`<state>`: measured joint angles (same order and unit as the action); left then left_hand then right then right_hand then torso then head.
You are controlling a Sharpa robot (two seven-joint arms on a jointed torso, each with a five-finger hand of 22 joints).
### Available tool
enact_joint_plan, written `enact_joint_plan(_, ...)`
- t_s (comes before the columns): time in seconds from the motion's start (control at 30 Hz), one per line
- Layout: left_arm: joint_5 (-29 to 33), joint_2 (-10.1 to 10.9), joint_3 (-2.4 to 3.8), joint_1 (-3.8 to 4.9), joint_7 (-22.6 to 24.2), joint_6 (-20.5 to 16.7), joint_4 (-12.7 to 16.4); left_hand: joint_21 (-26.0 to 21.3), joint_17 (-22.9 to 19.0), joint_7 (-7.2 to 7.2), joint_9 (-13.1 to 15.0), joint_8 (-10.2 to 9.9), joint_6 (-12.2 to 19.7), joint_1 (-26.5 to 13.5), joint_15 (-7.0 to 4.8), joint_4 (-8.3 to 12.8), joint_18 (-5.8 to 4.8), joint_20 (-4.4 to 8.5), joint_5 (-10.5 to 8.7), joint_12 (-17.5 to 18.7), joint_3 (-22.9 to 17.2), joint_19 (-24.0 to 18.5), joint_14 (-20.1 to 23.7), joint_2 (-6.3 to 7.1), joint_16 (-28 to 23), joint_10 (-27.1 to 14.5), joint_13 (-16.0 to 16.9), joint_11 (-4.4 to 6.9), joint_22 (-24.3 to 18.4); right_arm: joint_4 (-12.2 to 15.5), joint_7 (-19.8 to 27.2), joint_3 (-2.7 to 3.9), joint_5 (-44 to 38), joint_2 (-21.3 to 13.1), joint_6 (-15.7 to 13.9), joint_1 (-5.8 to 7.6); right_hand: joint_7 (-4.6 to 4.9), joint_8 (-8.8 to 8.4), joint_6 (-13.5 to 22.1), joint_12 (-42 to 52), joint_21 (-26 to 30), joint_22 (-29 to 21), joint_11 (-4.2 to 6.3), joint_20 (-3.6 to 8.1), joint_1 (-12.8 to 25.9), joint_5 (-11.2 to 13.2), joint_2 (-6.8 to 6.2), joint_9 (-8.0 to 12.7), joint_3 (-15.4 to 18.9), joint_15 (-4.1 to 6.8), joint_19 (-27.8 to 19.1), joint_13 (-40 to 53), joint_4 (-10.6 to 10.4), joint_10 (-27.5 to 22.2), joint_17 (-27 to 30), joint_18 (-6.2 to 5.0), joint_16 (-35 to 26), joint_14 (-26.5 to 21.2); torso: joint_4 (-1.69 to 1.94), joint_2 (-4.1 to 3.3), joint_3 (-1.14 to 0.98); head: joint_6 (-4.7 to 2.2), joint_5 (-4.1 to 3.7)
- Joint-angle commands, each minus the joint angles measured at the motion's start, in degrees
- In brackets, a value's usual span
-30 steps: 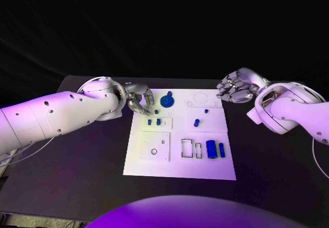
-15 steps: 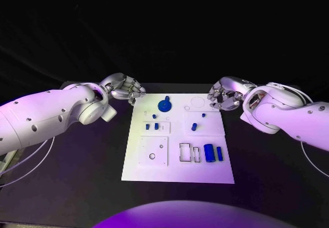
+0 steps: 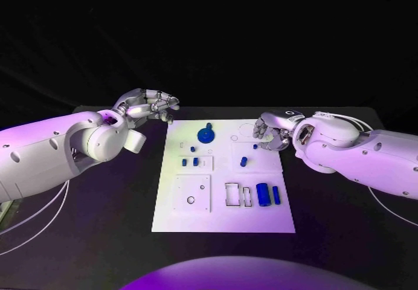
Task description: Assemble the parts on the task board
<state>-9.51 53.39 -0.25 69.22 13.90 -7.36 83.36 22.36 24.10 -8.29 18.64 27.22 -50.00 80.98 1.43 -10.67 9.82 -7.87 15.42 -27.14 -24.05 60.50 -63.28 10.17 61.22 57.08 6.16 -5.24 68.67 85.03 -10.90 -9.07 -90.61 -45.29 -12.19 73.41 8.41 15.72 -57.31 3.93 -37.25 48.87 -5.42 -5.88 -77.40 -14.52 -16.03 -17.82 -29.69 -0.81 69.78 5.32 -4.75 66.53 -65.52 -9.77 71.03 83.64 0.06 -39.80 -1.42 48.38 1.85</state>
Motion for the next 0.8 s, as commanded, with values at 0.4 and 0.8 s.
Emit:
enact_joint_plan(0.4, 3.0, 0.5, -0.06, 0.03, 3.4, 2.6, 1.2, -0.5, -0.2, 0.03, -0.3, -1.3, -0.6, -1.2, -0.08, 0.0, 0.54, 0.35, -0.71, 1.3, 0.2, 0.2, -0.5, 1.53, -0.6, 0.9, -0.6, -0.06, -0.5, -0.3, -0.9, -0.05, -3.4, 1.2, 3.7, -0.89, -0.05, 0.11, -0.9, 0.4, -3.1, 2.9, 0.23, 0.14, 0.5, 0.1, 0.28, -0.5, 0.3, 0.20, 1.1, 0.5, -0.1, 0.4, -1.6, 0.36, 2.3, 1.3, -0.07, 0.02, -0.03, 0.35, 0.26)
enact_joint_plan(0.8, 2.1, 0.7, -0.08, 0.03, 2.6, 2.7, 1.5, -0.6, -0.2, -0.04, -0.4, -1.7, -0.5, -1.2, -0.09, 0.1, 0.55, 0.36, -0.60, 1.6, 0.1, 0.2, -0.6, 1.58, -0.6, 1.0, -0.8, -0.06, -0.7, -1.1, -1.3, -0.05, -3.4, 2.1, 3.5, -1.52, -0.51, 0.54, -2.1, 0.6, -7.7, 7.0, 0.65, 0.46, -0.3, 1.8, 1.77, -1.4, -2.5, 0.53, 2.3, 1.1, 0.0, 1.7, -3.5, 0.88, 4.9, 2.1, -0.06, 0.00, -0.01, 0.54, 0.19)
